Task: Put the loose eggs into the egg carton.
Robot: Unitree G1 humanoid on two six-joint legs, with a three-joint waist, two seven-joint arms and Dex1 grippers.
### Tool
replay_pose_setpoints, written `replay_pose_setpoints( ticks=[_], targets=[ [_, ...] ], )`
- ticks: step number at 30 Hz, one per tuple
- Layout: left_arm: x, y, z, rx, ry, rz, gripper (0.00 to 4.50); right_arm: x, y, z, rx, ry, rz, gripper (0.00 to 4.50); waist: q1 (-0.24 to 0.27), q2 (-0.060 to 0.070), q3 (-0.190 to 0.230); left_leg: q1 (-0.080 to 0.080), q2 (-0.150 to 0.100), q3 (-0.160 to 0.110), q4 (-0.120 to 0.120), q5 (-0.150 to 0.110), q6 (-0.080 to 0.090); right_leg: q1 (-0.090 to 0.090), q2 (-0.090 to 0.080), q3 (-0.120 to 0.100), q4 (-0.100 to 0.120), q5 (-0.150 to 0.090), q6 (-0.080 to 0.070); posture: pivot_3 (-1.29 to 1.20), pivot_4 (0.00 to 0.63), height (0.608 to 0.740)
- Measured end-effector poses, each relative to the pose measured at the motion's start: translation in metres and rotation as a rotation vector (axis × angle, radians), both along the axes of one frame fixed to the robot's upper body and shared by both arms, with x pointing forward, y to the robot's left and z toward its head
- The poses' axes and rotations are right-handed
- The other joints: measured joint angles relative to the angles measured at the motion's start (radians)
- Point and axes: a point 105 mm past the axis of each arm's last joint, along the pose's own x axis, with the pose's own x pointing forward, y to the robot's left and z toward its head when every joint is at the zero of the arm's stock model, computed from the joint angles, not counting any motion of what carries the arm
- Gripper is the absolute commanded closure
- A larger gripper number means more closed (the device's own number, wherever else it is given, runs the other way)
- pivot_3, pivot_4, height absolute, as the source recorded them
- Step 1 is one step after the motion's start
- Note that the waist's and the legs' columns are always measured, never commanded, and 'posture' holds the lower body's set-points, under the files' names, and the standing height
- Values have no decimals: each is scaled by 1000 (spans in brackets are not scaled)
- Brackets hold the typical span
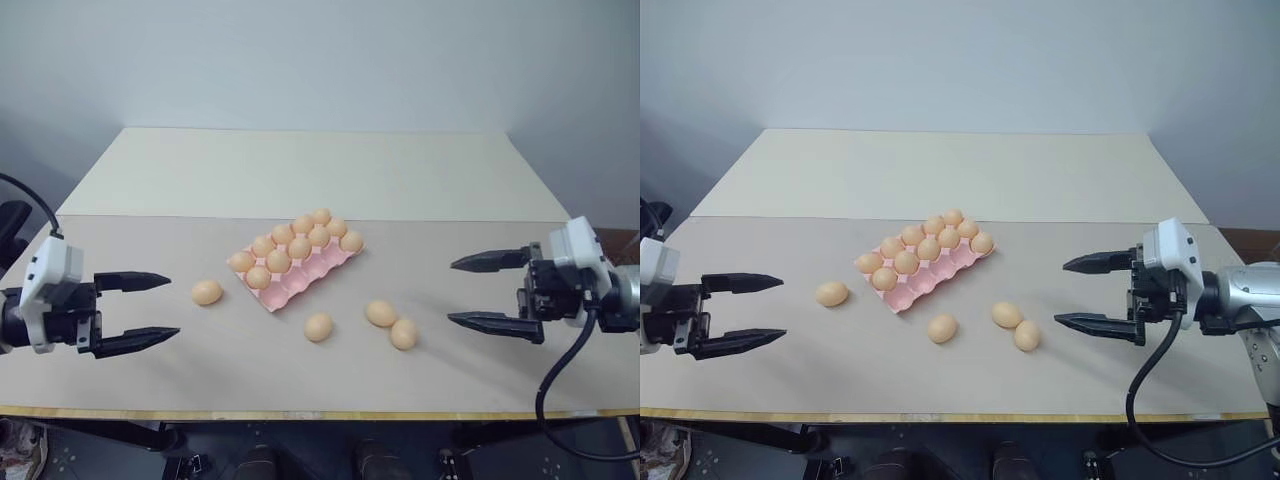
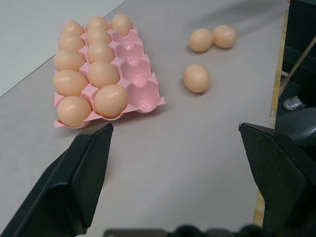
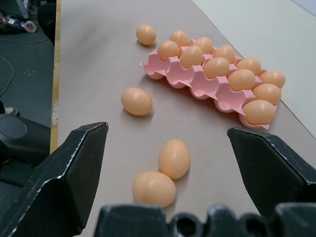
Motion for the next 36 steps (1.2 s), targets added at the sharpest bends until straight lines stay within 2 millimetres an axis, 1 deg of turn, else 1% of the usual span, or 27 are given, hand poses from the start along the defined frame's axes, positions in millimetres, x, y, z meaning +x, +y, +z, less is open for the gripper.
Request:
replay_pose_setpoints(
  ticks=[11, 15, 19, 23, 26, 30, 36],
  targets=[
    [2, 0, 0, 7, -7, -7, 82, 0, 0, 0, 0, -1, 0, 0, 0, 0, 0, 0, 0, 0, 0, 0, 0, 0, 0, 0, 0, 0, 0, 0, 150, 740],
    [4, -4, -2, 9, -3, -32, 82, 2, 0, 0, -5, -2, -5, 0, 0, 0, 0, 0, 0, 0, 0, 0, 0, 0, 0, 0, 0, 0, 0, 0, 150, 740],
    [3, -7, -3, 10, 4, -59, 82, 3, 1, 4, -8, -22, -2, 0, -1, 0, 0, 0, 0, 0, 0, 0, 0, 0, 0, 0, 0, 0, 0, 0, 150, 740],
    [4, -12, -5, 9, 19, -93, 82, 2, 0, 2, -27, -15, -8, 0, 1, 0, 0, 0, 0, 0, 0, 0, 0, 0, 0, 0, 0, 0, 0, 0, 150, 740],
    [5, -17, -2, 9, 13, -135, 82, -3, 1, -7, -65, -1, -5, 0, 7, 0, 0, 0, 0, 0, 0, 0, 0, 0, 0, 0, 0, 0, 0, 0, 150, 740],
    [4, -25, -4, 9, 35, -195, 82, -6, 7, -32, -174, -13, 8, 0, 6, 0, 0, 0, 0, 0, 0, 0, 0, 0, 0, 0, 0, 0, 0, 0, 150, 740],
    [1, -34, -9, 19, 67, -264, 82, 5, 24, -69, -253, -34, -28, 0, -3, 0, 0, -1, 0, 0, 0, 0, 0, -1, 1, 0, 0, 0, 0, 0, 150, 740]
  ],
)
